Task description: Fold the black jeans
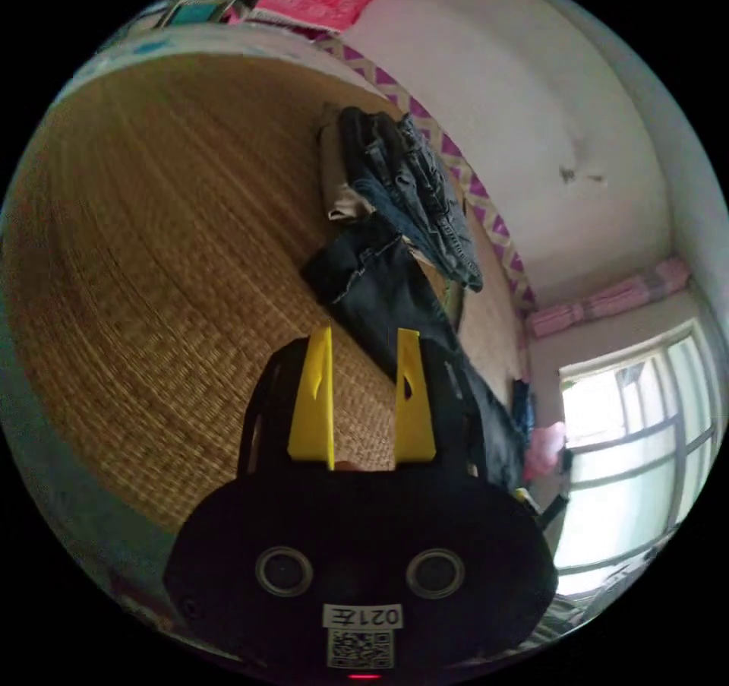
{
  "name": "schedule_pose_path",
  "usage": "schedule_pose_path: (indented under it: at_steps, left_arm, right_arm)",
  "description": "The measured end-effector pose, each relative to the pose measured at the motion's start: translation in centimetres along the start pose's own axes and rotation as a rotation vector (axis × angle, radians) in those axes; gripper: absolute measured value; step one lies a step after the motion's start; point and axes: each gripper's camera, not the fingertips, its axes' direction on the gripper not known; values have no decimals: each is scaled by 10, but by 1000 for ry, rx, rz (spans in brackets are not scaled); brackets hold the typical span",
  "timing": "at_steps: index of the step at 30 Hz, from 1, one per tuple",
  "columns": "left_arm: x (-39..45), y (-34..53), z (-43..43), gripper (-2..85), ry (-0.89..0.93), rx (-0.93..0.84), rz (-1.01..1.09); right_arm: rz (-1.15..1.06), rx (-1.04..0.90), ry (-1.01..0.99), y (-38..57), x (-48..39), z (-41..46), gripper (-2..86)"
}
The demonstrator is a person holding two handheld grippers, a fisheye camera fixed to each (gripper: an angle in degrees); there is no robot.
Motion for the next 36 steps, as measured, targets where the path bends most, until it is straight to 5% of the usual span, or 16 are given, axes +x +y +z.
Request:
schedule_pose_path:
  at_steps: [12,16,21,27,36]
  left_arm:
    - [-55,-9,88,56,40,63,-101]
    - [-80,5,108,0,214,109,-94]
    - [-24,35,94,-8,156,165,153]
    - [138,146,107,-9,93,245,581]
    - [273,389,341,-9,-2,31,1088]
  right_arm:
    - [81,106,-52,48,13,-19,48]
    - [161,141,-86,68,39,-30,40]
    - [199,175,-52,90,58,-52,29]
    - [219,215,-16,118,79,-83,22]
    - [274,302,-8,169,113,-130,18]
